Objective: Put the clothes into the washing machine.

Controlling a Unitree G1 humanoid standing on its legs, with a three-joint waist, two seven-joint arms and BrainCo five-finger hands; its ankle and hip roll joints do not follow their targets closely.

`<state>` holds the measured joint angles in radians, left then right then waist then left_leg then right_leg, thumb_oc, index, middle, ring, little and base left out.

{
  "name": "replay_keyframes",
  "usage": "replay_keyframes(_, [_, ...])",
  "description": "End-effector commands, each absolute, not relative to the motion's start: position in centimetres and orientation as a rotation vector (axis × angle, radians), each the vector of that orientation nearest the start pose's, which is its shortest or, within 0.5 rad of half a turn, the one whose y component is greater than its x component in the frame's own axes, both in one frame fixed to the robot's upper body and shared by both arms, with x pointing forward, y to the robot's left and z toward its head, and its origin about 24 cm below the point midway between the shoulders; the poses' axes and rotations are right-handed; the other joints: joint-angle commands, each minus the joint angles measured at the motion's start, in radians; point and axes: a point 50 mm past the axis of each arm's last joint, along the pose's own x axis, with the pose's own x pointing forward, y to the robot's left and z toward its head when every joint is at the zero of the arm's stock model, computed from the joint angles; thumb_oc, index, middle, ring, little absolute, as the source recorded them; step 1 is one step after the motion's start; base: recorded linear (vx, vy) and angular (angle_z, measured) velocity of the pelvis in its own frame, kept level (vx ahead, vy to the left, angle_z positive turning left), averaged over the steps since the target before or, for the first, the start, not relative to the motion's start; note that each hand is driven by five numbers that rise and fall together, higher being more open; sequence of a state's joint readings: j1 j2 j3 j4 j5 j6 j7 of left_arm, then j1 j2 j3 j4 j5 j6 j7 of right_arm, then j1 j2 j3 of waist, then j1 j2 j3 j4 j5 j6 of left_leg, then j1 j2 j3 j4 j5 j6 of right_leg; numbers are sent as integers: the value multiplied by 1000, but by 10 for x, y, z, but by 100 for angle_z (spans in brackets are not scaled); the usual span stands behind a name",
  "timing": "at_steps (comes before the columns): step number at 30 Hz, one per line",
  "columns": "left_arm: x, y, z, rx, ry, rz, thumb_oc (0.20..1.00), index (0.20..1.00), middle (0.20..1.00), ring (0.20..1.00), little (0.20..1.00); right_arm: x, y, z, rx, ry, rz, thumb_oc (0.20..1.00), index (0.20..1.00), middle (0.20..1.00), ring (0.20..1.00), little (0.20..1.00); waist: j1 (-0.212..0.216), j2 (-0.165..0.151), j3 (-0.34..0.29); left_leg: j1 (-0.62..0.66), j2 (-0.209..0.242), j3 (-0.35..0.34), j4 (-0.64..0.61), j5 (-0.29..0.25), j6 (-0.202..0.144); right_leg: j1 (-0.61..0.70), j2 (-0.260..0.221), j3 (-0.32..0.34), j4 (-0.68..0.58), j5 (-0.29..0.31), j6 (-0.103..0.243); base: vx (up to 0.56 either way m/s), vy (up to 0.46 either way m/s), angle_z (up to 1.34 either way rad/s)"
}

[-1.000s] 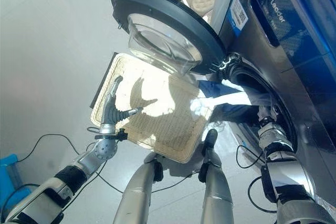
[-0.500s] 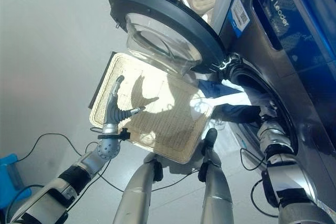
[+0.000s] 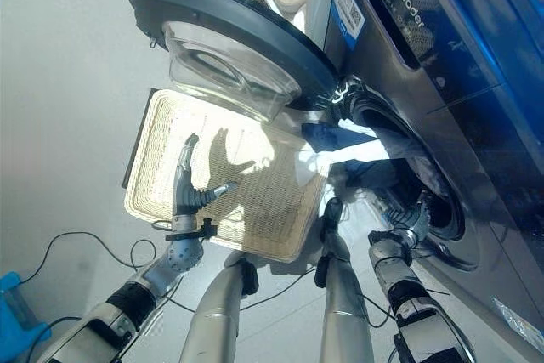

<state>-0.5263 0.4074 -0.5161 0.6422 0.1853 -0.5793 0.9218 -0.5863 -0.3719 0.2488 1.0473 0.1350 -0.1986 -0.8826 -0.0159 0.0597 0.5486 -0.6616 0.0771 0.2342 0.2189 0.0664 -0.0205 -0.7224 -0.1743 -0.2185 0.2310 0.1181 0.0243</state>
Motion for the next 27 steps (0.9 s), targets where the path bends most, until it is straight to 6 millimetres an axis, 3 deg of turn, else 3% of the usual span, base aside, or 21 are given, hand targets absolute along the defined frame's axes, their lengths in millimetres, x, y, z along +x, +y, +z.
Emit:
replay_keyframes(1, [312, 147, 93, 426, -715, 287, 1000, 1000, 1000, 1000, 1000, 321, -263, 34, -574, 47, -817, 1000, 1000, 1000, 1000, 1000, 11, 35, -29, 11, -36, -5, -7, -58, -43, -10, 15, -37, 145, -113, 106, 0, 0, 0])
replay_keyframes(5, [313, 147, 93, 429, -710, 302, 1000, 1000, 1000, 1000, 1000, 327, -251, 48, -685, -66, -772, 1000, 1000, 1000, 1000, 1000, 7, 31, -29, 11, -37, -4, -9, -56, -45, -11, 18, -35, 143, -113, 107, 0, 0, 0])
replay_keyframes(9, [312, 151, 93, 439, -687, 324, 1000, 1000, 1000, 1000, 1000, 328, -234, 75, -887, -308, -741, 1000, 1000, 1000, 1000, 1000, -6, 18, -29, 1, -33, 0, -7, -53, -48, -21, 21, -29, 143, -110, 114, -1, -2, -1])
replay_keyframes(13, [314, 150, 92, 450, -670, 308, 1000, 1000, 1000, 1000, 1000, 330, -231, 88, -1011, -422, -750, 1000, 1000, 1000, 1000, 1000, -5, 13, -29, -6, -30, 3, -3, -52, -48, -26, 17, -31, 145, -109, 119, -1, -8, 0])
replay_keyframes(19, [320, 147, 96, 446, -677, 284, 1000, 1000, 1000, 1000, 1000, 340, -240, 104, -1088, -454, -830, 1000, 1000, 1000, 1000, 1000, 10, 21, -29, -34, -36, -5, 8, -52, -47, -44, 10, -40, 145, -104, 122, -12, -41, -1])
replay_keyframes(27, [326, 141, 110, 425, -729, 252, 1000, 1000, 1000, 1000, 1000, 356, -268, 118, -1200, -297, -878, 1000, 1000, 1000, 1000, 1000, 43, 45, -29, -90, -52, -25, 21, -47, -43, -87, -7, -59, 154, -91, 122, -20, -43, 4])
